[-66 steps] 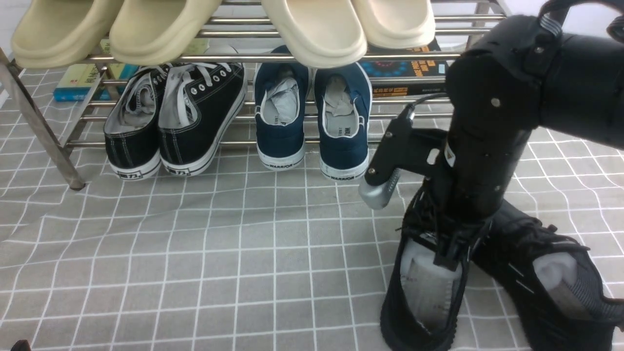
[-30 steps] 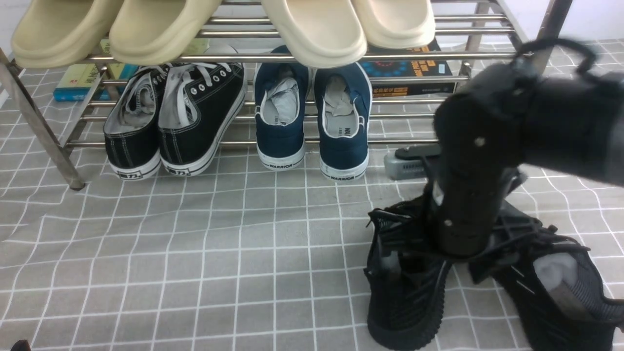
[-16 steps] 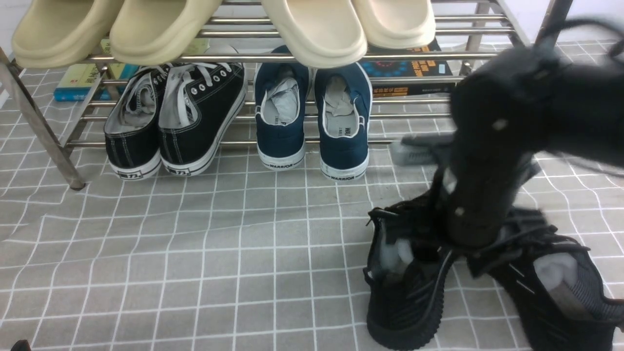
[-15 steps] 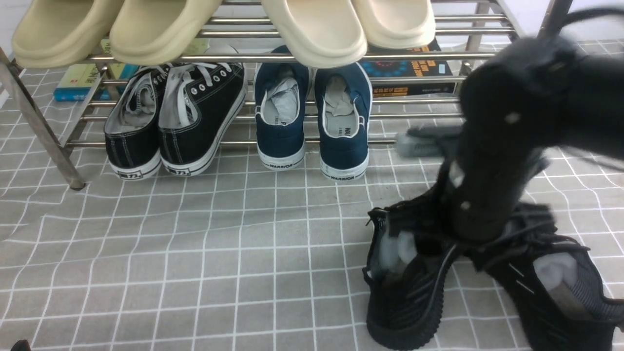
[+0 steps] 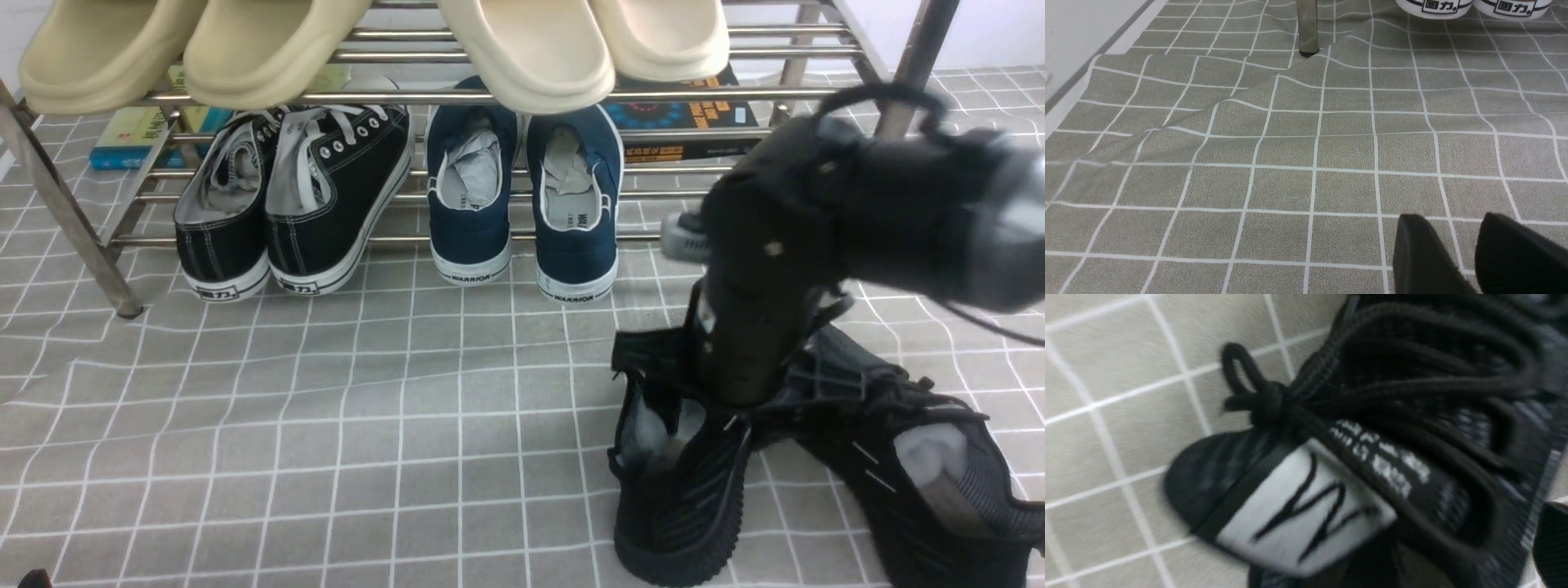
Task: Take the shoes off the shelf with your hand from the grey coffee tablecloth.
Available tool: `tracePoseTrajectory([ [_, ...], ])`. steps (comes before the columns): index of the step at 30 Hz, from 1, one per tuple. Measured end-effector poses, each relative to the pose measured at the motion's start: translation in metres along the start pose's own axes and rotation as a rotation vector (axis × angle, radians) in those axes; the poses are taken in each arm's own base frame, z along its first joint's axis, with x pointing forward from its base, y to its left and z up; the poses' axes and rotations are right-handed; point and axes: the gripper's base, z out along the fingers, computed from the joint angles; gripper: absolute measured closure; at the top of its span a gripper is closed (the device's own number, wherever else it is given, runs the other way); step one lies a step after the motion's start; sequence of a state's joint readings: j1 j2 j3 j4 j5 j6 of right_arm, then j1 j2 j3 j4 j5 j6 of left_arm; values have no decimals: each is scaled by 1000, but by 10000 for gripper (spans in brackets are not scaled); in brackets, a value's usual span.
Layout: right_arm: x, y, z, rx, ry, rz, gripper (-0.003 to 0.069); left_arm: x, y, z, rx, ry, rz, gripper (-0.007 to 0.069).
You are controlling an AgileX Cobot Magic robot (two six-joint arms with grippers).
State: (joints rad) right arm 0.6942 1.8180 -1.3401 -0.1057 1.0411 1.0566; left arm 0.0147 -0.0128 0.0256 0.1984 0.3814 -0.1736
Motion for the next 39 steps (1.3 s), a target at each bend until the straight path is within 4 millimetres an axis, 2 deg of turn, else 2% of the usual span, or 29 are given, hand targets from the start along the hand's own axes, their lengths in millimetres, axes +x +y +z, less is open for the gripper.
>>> tracePoseTrajectory([
  [4,1,2,15,38,25,-12,172,0,0,0,0,0,0,384],
  [6,2,3,19,42,46,-53,211,0,0,0,0,0,0,384],
  [7,3,3,19,43,55,-82,241,0,0,0,0,0,0,384],
  [11,8,5,13,-25,120,-260,494,0,0,0,0,0,0,384],
  [15,17,7,-6,-118,142,-462,568,0,0,0,0,0,0,384],
  [17,20,2,-18,-112,152,-544,568,0,0,0,0,0,0,384],
  [20,18,-8,-23,-43,146,-616,568,0,0,0,0,0,0,384],
  [28,17,-26,-7,87,140,-646,568,0,0,0,0,0,0,384],
  [39,6,-39,5,90,128,-540,556,0,0,0,0,0,0,384],
])
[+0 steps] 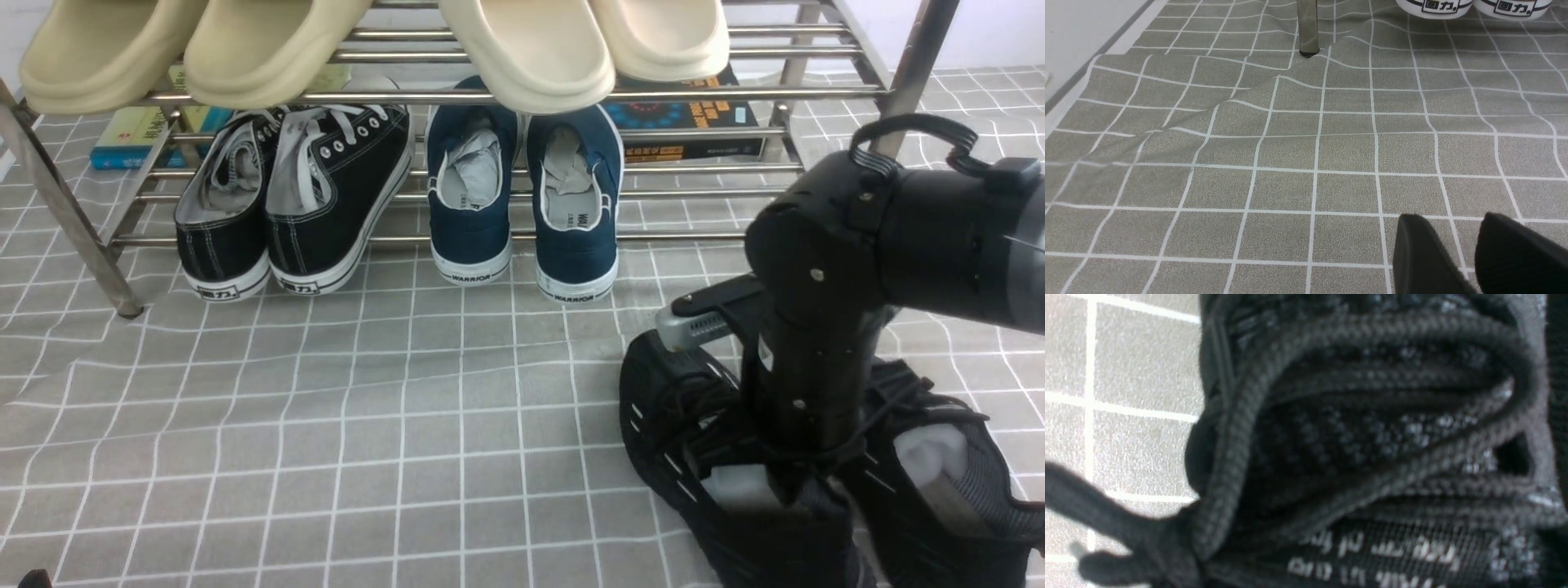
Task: Take the shoes off the shelf with your hand from the grey coffee tablecloth.
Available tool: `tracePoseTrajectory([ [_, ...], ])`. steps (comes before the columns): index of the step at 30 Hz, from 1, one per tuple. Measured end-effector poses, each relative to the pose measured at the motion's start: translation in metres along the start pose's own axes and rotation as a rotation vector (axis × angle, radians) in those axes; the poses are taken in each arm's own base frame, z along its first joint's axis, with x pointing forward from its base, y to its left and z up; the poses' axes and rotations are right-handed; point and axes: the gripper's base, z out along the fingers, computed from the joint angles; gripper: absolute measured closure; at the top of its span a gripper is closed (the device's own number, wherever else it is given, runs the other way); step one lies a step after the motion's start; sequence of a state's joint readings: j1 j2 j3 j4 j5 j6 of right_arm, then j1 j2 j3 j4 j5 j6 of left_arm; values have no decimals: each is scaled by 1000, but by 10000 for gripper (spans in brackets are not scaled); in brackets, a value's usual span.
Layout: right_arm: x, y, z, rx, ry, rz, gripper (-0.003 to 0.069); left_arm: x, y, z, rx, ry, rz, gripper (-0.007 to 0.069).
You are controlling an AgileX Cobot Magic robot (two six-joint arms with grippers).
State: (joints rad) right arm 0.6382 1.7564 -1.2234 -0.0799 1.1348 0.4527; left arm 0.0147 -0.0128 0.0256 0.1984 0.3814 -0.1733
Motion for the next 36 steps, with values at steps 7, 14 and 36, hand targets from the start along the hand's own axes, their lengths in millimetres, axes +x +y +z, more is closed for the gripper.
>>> tracePoseTrajectory([
  [7,2,-9,-6,49,38,1,277,0,0,0,0,0,0,384],
  [14,19,-21,-68,-25,-147,-68,319,0,0,0,0,0,0,384],
  [36,146,-61,-100,-371,-880,-118,672,0,0,0,0,0,0,384],
])
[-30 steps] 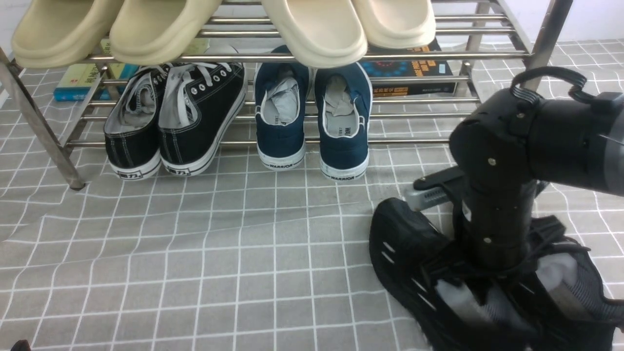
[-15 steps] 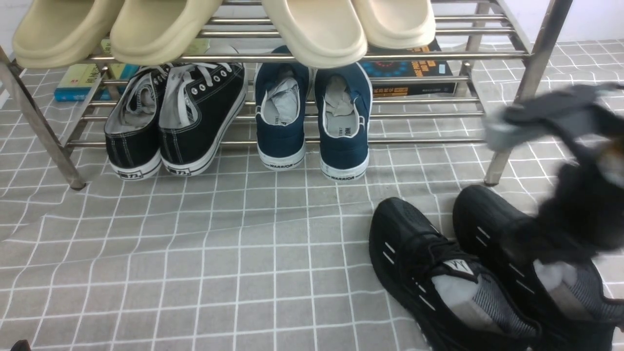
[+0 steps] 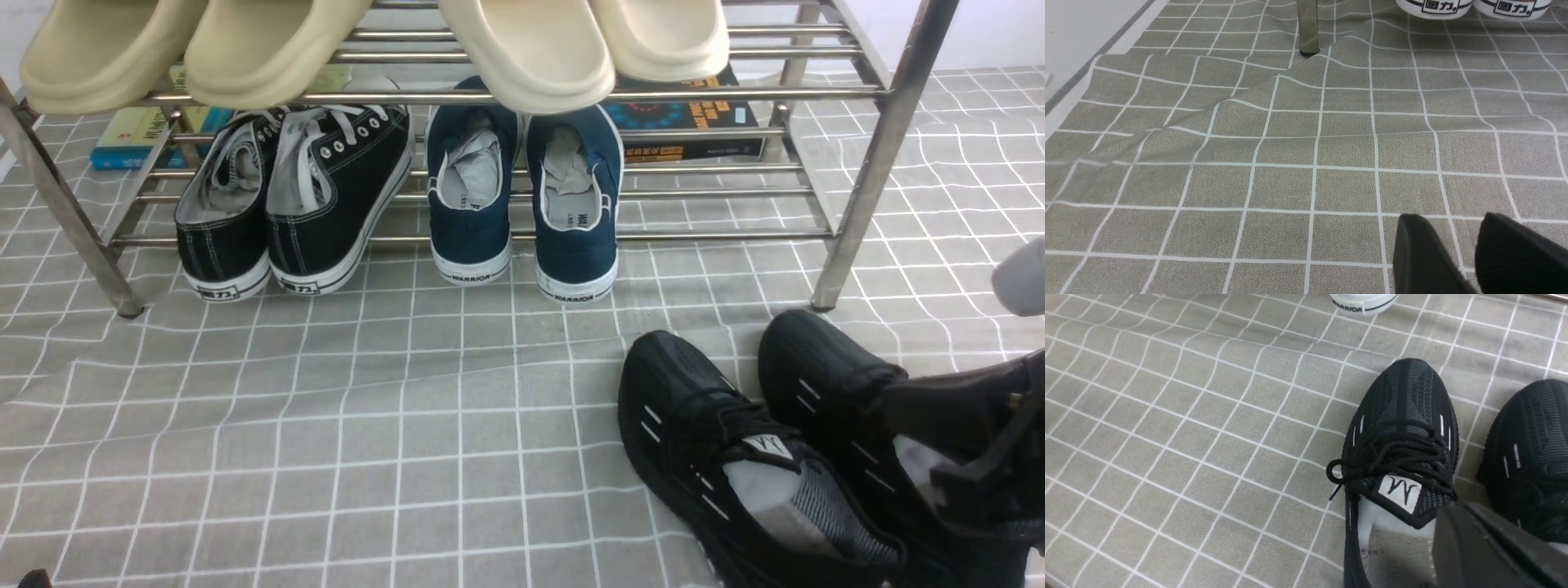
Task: Take the shoes off the shelf with your hand from the grey coffee tablecloth.
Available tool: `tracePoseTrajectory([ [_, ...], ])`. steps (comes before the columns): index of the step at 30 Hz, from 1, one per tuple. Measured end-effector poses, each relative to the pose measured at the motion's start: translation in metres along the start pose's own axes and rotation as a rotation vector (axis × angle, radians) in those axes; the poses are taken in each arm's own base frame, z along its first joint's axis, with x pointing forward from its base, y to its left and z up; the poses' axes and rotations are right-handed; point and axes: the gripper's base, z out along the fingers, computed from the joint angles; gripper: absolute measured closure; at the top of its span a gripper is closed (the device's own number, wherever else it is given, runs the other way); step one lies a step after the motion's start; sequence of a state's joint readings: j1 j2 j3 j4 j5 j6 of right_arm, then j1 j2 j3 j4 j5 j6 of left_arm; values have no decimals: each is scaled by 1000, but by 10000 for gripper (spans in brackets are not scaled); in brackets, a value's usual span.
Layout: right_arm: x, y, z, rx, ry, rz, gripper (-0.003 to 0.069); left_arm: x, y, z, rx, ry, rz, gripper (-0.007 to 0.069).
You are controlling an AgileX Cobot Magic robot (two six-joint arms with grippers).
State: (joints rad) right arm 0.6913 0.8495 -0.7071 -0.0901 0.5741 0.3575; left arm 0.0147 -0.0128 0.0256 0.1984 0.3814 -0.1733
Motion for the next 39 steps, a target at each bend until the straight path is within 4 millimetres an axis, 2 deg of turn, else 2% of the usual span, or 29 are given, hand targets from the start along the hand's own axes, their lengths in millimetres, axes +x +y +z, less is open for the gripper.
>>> tracePoseTrajectory([
  [11,3,0,4,-14,-28,-14,666,0,0,0,0,0,0,384],
  [15,25,-7,10,-39,-99,-73,665,0,0,0,0,0,0,384],
  [17,46,-23,3,0,-163,-87,661,0,0,0,0,0,0,384],
  [18,46,-23,1,-2,-176,-93,661,0,0,0,0,0,1,384],
  [21,76,-51,-18,159,-293,-15,659,0,0,0,0,0,1,384],
  [23,86,-57,-23,212,-329,3,659,0,0,0,0,0,1,384],
  [25,112,-68,-29,329,-397,43,659,0,0,0,0,0,1,384],
  [28,143,-75,-29,435,-448,83,657,0,0,0,0,0,1,384],
  [29,144,-75,-29,440,-457,83,657,0,0,0,0,0,1,384],
  [31,164,-79,-23,485,-443,107,655,0,0,0,0,0,1,384],
  [34,172,-80,-18,491,-414,116,652,0,0,0,0,0,1,384],
  [39,173,-79,-18,471,-392,93,645,0,0,0,0,0,2,384],
])
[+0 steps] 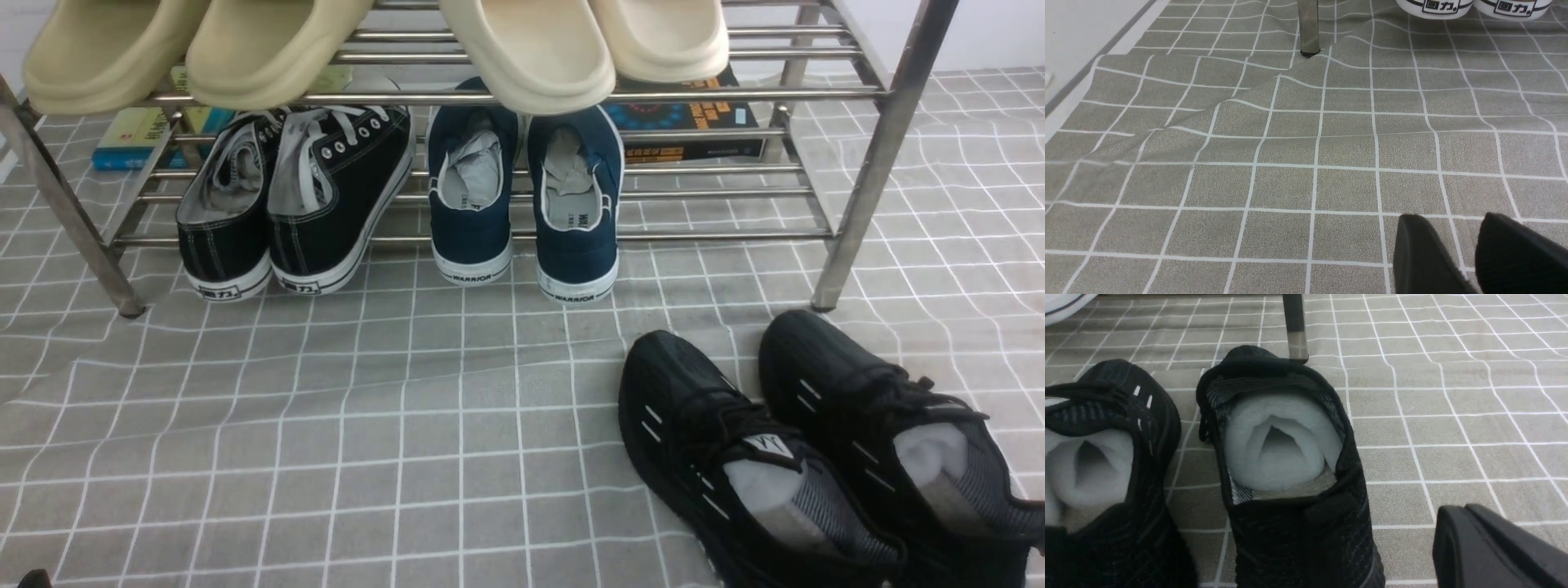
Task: Take the shoes off the shelf with your hand from the grey coffee tablecloth.
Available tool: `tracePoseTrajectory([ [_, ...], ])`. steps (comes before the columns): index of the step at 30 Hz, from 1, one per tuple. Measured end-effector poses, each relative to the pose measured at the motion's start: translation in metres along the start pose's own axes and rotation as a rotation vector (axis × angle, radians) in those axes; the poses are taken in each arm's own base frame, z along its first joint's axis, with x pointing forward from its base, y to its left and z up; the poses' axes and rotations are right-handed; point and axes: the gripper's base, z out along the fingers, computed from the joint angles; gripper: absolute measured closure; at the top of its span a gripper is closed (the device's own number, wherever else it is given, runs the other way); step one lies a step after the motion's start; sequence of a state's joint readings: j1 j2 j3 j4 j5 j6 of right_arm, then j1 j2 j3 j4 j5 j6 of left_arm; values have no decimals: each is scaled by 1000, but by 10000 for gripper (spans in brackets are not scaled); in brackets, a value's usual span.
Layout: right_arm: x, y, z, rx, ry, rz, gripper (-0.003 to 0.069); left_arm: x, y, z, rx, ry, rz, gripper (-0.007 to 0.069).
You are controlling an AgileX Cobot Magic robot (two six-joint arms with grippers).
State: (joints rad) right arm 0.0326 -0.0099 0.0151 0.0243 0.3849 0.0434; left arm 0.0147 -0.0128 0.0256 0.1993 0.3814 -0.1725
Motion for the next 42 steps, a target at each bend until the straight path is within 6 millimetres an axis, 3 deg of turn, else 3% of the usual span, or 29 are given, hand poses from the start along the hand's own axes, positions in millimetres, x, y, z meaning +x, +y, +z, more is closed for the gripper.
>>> tracePoseTrajectory([
  [42,0,1,0,-16,2,-17,621,0,0,0,0,0,1,384],
])
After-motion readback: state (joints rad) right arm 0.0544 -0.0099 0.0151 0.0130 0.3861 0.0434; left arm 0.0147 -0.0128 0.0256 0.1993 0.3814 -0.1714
